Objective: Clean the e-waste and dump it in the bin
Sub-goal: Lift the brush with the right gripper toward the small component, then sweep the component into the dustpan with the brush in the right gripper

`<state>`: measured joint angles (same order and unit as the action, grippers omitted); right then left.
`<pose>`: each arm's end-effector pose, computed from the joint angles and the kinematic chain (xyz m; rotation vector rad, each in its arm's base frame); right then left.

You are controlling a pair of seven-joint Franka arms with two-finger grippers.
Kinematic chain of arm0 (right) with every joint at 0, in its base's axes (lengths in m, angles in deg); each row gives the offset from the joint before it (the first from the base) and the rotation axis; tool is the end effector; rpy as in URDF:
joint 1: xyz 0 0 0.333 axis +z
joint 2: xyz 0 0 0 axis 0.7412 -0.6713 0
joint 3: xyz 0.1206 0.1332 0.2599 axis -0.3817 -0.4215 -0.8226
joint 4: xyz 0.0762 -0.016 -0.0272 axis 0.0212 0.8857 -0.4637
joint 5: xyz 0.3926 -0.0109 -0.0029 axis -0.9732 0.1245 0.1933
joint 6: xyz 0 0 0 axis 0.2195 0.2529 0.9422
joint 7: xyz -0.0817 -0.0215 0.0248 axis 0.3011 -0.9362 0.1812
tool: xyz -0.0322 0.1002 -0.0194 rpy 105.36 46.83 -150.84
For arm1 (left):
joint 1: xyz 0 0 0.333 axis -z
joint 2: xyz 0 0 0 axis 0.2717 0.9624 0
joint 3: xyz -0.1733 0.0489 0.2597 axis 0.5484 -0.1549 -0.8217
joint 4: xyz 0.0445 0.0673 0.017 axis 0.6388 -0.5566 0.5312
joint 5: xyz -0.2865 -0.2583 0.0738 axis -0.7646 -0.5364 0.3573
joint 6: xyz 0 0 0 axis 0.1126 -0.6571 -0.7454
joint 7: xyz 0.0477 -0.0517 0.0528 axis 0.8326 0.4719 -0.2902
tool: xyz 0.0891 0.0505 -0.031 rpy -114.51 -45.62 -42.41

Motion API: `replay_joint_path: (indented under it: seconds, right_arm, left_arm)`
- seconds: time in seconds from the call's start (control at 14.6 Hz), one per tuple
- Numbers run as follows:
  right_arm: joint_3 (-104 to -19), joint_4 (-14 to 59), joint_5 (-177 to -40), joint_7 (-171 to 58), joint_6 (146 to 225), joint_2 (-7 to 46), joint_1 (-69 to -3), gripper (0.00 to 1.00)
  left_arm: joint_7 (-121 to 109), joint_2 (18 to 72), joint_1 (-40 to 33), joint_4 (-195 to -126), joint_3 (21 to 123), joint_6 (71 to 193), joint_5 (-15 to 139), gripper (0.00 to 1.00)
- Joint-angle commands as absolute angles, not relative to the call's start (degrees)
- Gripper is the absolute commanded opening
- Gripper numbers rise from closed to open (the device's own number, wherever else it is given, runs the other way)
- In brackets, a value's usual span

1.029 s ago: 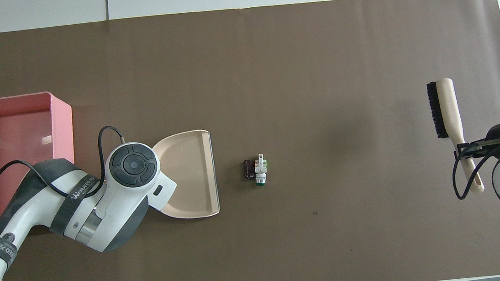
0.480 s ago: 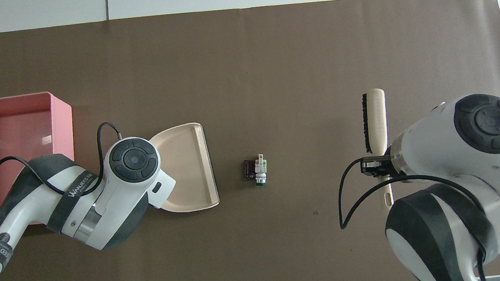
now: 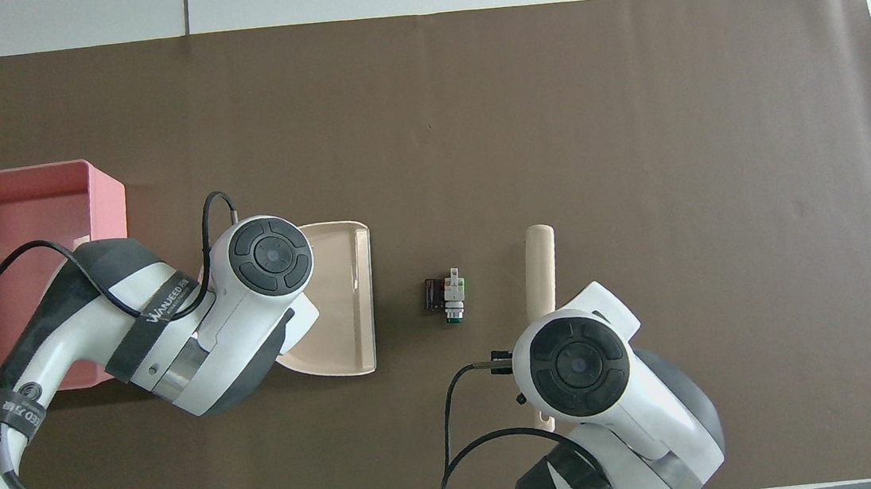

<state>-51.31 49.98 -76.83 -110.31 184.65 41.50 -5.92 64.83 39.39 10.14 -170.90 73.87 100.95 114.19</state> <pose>0.3781 0.3002 0.3932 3.0405 -0.1746 -0.1329 0.4703 -0.2427 0.3697 -1.8006 2.0849 0.5210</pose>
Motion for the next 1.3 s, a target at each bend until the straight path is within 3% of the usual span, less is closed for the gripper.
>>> replay_joint_path:
  seconds: [0.0,0.75,1.24]
  right_arm:
    - [-50.76,49.81,-77.63,-109.43,186.74,39.84,-5.04,0.00]
    - [-50.76,50.08,-83.87,-99.05,187.01,38.18,-2.40,0.00]
    - [-50.76,50.08,-84.57,-103.89,193.95,36.07,-0.29,0.00]
  left_arm:
    - [65.02,44.49,12.88,-166.10,73.26,98.94,115.74,0.00]
    - [63.53,45.20,15.35,-167.50,73.26,98.94,115.83,0.00]
    - [63.44,45.20,15.35,-167.50,73.26,99.12,115.83,0.00]
